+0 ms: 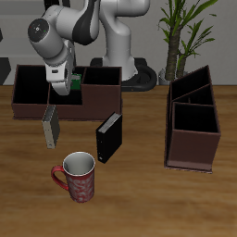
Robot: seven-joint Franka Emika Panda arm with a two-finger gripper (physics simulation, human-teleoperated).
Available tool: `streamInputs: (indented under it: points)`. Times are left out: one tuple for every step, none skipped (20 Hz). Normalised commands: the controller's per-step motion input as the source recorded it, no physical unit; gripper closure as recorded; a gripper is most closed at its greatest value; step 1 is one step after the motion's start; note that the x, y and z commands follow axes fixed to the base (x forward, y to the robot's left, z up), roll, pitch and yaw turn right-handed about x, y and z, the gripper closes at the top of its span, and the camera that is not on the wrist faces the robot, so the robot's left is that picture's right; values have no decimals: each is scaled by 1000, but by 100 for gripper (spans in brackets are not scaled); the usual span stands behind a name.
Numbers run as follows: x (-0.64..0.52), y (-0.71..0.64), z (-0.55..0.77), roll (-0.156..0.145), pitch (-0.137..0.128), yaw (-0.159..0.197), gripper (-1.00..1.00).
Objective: Place the green book into the back desk caddy's back compartment
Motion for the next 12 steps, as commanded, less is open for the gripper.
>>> streamInputs:
  points:
    - [28, -14, 87, -11, -21, -26, -100]
    - [31, -9, 28, -6, -5, -16, -100]
    - [-40, 13, 32, -5, 11, -12, -100]
    - [-53, 42, 113, 6, -17, -31, -100]
    - [-12, 13, 122, -1, -49, -14, -100]
    - [-31, 12, 128, -3, -38, -28, -100]
    - [-51, 41, 162, 29, -19, -56, -100]
    - [8, -27, 149, -13, -25, -55, -100]
    - [8, -6, 218, -19, -59, -12, -100]
    - [1, 36, 260, -1, -85, -75, -100]
    - [-29, -12, 145, -4, -30, -12, -100]
    - [13, -22, 142, -7, -6, -60, -100]
